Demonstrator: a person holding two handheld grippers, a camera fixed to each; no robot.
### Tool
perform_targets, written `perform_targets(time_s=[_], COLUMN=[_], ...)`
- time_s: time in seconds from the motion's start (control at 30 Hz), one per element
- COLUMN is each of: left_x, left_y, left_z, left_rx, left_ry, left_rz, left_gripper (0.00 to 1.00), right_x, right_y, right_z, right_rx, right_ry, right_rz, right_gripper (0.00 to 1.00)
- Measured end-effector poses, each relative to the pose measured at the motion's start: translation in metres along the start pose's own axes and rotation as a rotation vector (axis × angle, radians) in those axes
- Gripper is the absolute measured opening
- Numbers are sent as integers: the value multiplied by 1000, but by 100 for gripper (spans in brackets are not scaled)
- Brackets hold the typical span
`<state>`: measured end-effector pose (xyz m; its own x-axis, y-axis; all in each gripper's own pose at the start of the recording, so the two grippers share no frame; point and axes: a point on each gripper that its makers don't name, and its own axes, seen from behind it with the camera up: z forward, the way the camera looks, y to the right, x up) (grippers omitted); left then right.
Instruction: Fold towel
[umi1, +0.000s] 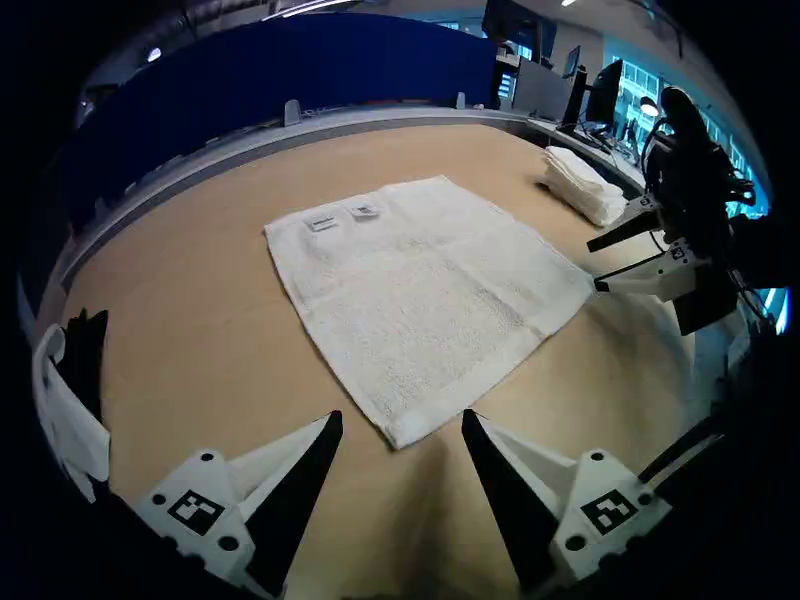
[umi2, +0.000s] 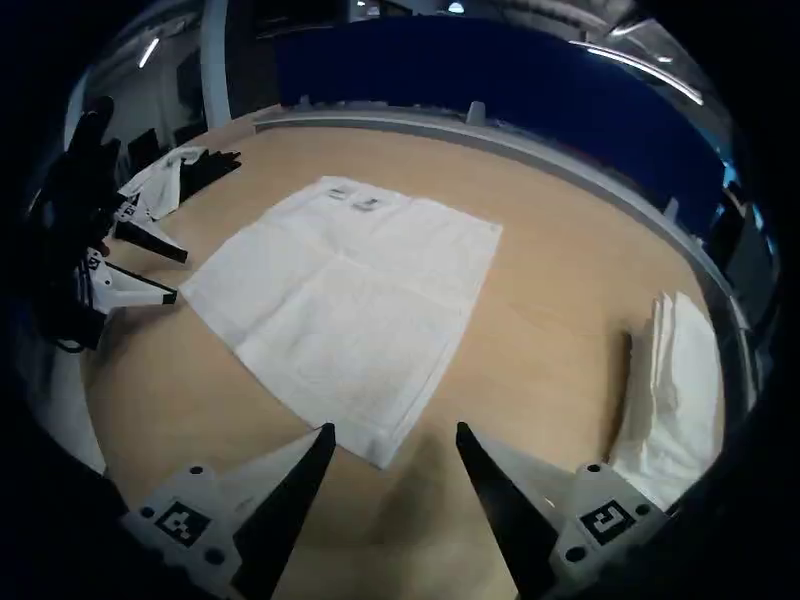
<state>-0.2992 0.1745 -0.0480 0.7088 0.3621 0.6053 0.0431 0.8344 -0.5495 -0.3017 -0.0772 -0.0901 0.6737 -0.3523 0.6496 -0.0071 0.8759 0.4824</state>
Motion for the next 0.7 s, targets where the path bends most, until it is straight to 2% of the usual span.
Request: perform_targets(time_s=[0.13,0.33,0.43,0.57,0.7], left_x=[-3,-10,-12,-11,-11], left_y=[1,7,7,4,1], left_z=[4,5,5,4,3], left_rx=[4,-2,6,24,34], left_ry=[-9,-37,-45,-48,-56], left_rz=[3,20,23,22,20], left_gripper=[87,79,71,59,47], right_x=[-7,-13,-15,-15,-16], right_y=[-5,-10,-10,-8,-7], right_z=[3,6,7,7,7], right_rx=[15,30,30,28,27], right_ry=[-15,-24,-25,-22,-19], right_rz=[-5,-16,-14,-6,-4], right_gripper=[85,70,58,38,32])
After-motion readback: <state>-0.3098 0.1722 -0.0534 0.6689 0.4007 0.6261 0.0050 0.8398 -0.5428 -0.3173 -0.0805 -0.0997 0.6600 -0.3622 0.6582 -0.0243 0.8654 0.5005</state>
